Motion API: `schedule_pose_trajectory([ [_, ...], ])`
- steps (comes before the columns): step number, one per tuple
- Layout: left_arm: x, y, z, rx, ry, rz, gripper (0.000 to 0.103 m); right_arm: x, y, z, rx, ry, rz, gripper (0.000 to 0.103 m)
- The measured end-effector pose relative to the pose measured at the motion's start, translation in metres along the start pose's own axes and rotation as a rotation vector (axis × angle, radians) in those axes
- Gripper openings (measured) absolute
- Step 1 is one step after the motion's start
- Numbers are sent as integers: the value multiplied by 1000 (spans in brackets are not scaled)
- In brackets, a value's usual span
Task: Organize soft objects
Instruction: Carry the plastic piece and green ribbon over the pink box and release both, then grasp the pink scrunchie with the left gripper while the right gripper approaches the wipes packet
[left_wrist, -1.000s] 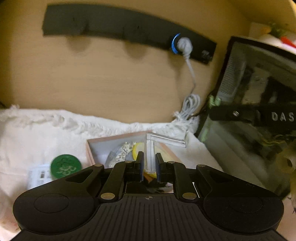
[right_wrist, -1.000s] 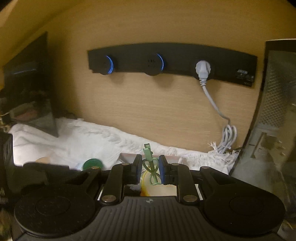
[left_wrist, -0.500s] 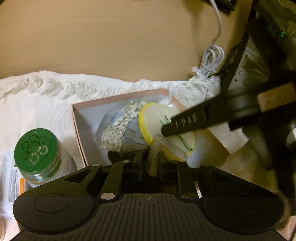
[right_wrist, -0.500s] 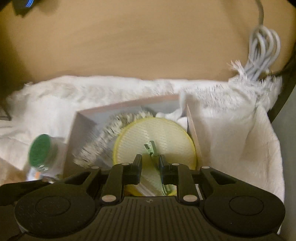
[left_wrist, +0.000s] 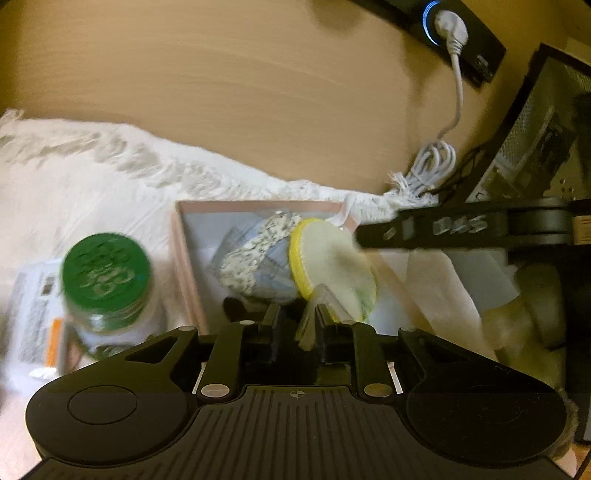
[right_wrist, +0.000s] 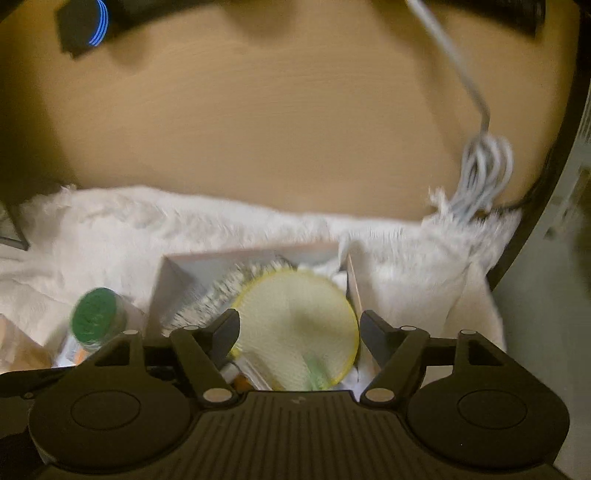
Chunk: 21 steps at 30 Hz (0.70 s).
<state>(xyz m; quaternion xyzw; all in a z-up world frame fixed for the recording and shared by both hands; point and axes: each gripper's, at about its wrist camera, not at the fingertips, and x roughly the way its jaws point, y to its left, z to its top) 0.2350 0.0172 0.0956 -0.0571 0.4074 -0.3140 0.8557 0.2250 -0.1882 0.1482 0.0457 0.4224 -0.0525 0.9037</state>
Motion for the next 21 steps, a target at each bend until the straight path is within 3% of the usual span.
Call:
schedule_pose_trajectory([
  [2, -17, 3, -1, -11, -2, 5, 22, -17, 8, 7, -23, -25, 14, 75],
  [5, -51, 5, -7, -4, -74, 47, 22, -42, 26, 21, -74, -74, 53, 77],
  [8, -88, 13, -20, -8, -159, 122, 22, -64, 49, 42, -96, -120, 129, 86],
  [10, -108, 25, -32, -40, -204, 181, 22, -71, 65, 52, -100, -130, 186, 86],
  [15, -146, 65, -74, -164, -289, 342, 22, -57, 114, 59, -154, -51, 340, 86],
  [21, -150, 93, -111, -271, -239, 386, 22, -9, 160, 17, -254, 105, 405, 86],
])
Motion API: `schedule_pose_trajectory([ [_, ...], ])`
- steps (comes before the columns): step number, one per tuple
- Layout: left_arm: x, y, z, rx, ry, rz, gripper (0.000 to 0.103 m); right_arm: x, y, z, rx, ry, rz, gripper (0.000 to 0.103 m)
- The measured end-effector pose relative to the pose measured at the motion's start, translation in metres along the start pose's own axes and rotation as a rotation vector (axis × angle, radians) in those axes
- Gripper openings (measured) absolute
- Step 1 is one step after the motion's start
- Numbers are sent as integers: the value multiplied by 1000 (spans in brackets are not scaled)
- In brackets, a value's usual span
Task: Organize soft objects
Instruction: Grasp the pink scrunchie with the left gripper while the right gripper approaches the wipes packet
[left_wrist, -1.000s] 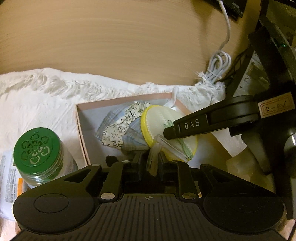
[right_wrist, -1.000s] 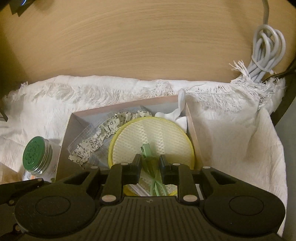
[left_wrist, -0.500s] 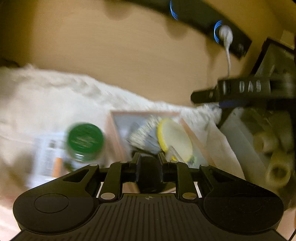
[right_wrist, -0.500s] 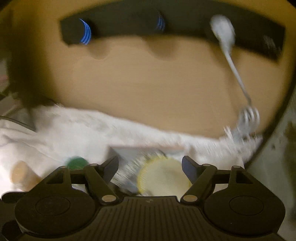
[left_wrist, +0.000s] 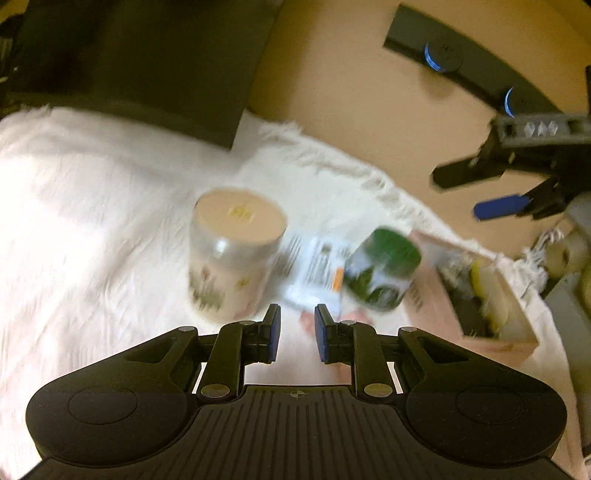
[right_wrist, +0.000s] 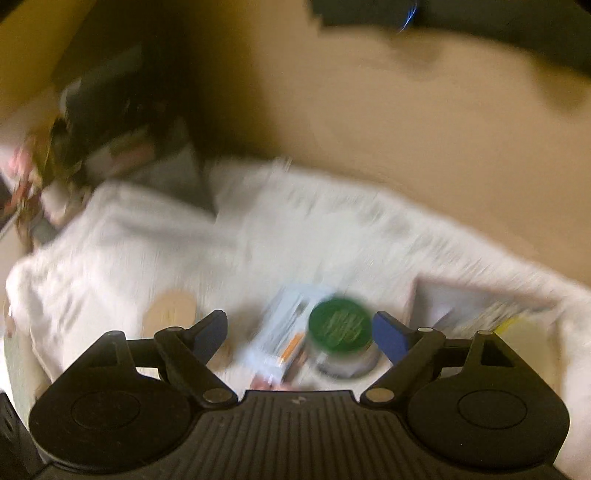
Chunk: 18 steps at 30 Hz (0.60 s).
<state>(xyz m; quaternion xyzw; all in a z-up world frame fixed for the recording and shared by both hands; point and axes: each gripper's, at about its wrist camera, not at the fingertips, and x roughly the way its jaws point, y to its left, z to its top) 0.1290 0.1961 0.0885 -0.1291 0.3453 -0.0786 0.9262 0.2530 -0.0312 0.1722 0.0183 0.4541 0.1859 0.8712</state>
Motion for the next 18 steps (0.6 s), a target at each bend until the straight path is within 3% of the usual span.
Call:
schedule_pose_trajectory([
  [5, 11, 0, -7, -45, 29, -27, 22, 44, 18, -14, -110, 116, -2, 84],
  [9, 39, -12, 0, -112, 45, -69, 22, 36, 11, -1, -121, 57, -5, 84],
  [12, 69, -29, 4, -77, 76, 10, 22, 26, 0, 2, -108, 21, -26, 84],
  [15, 98, -43, 2, 19, 173, 109, 22, 24, -8, 0, -113, 7, -41, 83],
  [18, 112, -47, -1, 52, 222, 106, 23, 20, -14, -1, -127, -12, -61, 83],
])
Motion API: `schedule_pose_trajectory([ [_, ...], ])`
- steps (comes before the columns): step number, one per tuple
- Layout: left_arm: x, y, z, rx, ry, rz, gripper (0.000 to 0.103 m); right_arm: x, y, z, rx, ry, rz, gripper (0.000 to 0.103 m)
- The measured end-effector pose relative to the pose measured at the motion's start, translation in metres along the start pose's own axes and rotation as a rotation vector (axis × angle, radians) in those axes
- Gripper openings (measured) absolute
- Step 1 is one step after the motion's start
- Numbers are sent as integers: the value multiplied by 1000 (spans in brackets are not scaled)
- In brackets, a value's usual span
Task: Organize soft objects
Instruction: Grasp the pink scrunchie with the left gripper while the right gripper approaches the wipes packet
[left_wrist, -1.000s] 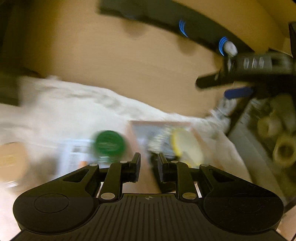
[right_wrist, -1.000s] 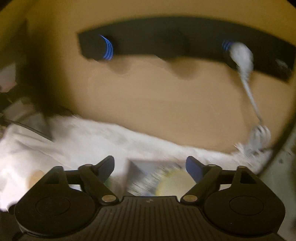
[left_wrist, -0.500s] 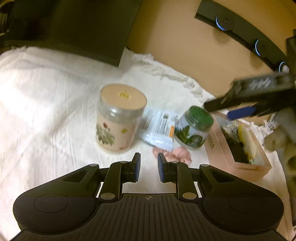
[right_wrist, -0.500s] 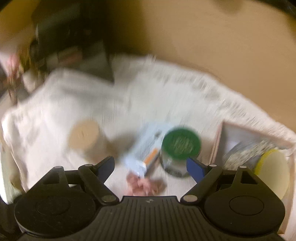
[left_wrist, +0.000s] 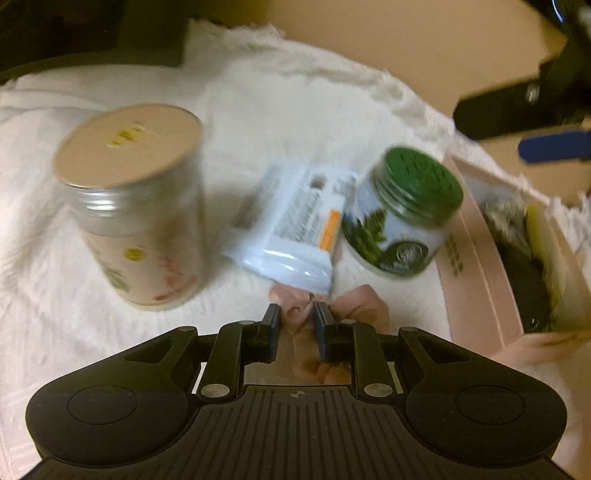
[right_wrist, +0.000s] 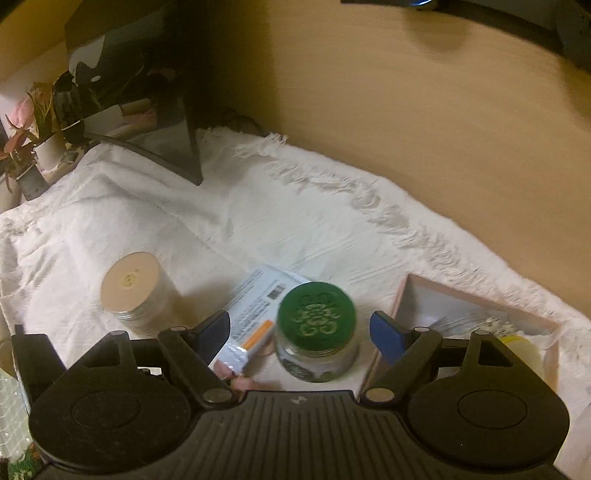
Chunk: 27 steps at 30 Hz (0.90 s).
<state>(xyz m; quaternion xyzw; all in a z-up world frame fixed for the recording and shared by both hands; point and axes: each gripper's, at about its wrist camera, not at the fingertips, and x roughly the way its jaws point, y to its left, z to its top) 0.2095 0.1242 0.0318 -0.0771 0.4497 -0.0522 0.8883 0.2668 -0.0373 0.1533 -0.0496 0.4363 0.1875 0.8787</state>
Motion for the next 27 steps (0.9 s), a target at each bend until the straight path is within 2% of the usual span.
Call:
schedule_pose_trajectory([
  [5, 5, -4, 1, 39, -7, -10, 25, 4, -5, -1, -13, -5, -18, 83],
  [10, 2, -5, -3, 93, -24, -30, 25, 6, -6, -2, 28, 10, -9, 84],
  [13, -2, -4, -9, 113, -27, -49, 19, 8, -3, -6, 80, 53, 49, 84],
  [17, -16, 12, -20, 64, 6, -104, 13, 20, 7, -12, 153, 112, 124, 84],
  [22, -43, 30, -47, 65, 16, -118, 12, 46, 28, -26, 211, 147, 91, 84],
  [27, -64, 46, -67, 54, -5, -83, 12, 81, 58, -39, 224, 135, 36, 84],
])
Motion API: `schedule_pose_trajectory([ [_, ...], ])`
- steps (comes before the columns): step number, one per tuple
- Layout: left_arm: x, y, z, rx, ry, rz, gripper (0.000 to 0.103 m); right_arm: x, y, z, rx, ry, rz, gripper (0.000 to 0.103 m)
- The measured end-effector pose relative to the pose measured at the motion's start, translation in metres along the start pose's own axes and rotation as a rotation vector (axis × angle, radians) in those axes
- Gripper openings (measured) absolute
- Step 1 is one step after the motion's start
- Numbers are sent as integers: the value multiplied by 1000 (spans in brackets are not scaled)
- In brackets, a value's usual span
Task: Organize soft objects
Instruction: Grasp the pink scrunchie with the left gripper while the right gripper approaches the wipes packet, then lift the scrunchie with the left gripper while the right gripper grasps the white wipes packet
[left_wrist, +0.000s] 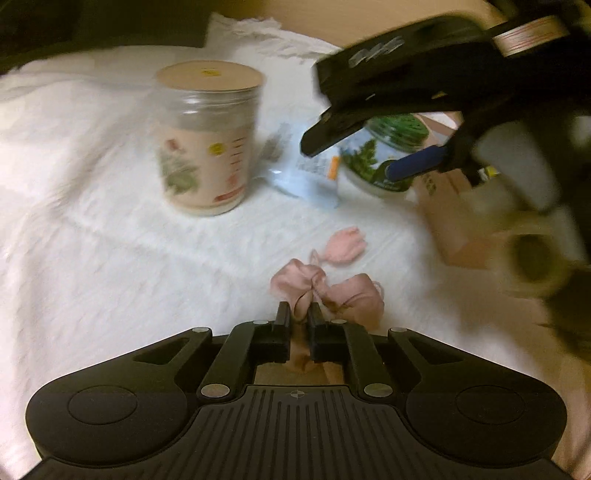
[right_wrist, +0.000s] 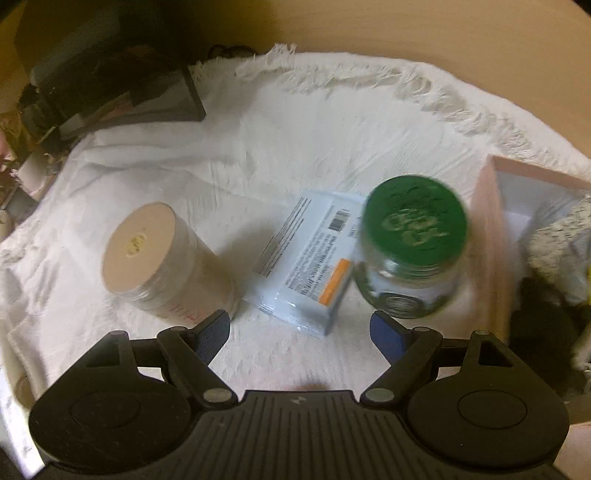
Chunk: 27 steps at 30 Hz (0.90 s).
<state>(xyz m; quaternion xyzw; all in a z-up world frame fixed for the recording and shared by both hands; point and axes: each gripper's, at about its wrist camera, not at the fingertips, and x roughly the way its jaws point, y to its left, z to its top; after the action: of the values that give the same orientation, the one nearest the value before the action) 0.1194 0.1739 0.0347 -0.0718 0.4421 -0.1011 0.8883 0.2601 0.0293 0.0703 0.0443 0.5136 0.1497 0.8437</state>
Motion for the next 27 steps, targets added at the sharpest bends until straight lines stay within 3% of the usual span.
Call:
schedule_pose_trajectory([
  [3, -8, 12, -9, -36, -20, 8, 12, 20, 19, -8, -90, -27, -73, 84],
  [8, -13, 18, -16, -69, -46, 5, 12, 41, 34, -19, -211, -36, -113, 82],
  [12, -13, 17, -16, -76, -52, 8, 12, 40, 31, -22, -247, -56, -141, 33],
  [17, -12, 18, -19, -77, -54, 12, 12, 27, 12, -30, -265, -30, -105, 3],
  [22, -14, 21, -20, -86, -51, 19, 12, 14, -1, -46, -258, -5, -99, 2],
  [25, -14, 25, -21, -103, -54, 11, 12, 6, -2, -36, -188, 42, -31, 10],
  [26, -14, 25, -21, -106, -53, 9, 12, 3, -1, -28, -152, 65, -1, 24],
  [27, -14, 25, -20, -105, -52, 10, 12, 0, 1, -19, -110, 86, 39, 45],
])
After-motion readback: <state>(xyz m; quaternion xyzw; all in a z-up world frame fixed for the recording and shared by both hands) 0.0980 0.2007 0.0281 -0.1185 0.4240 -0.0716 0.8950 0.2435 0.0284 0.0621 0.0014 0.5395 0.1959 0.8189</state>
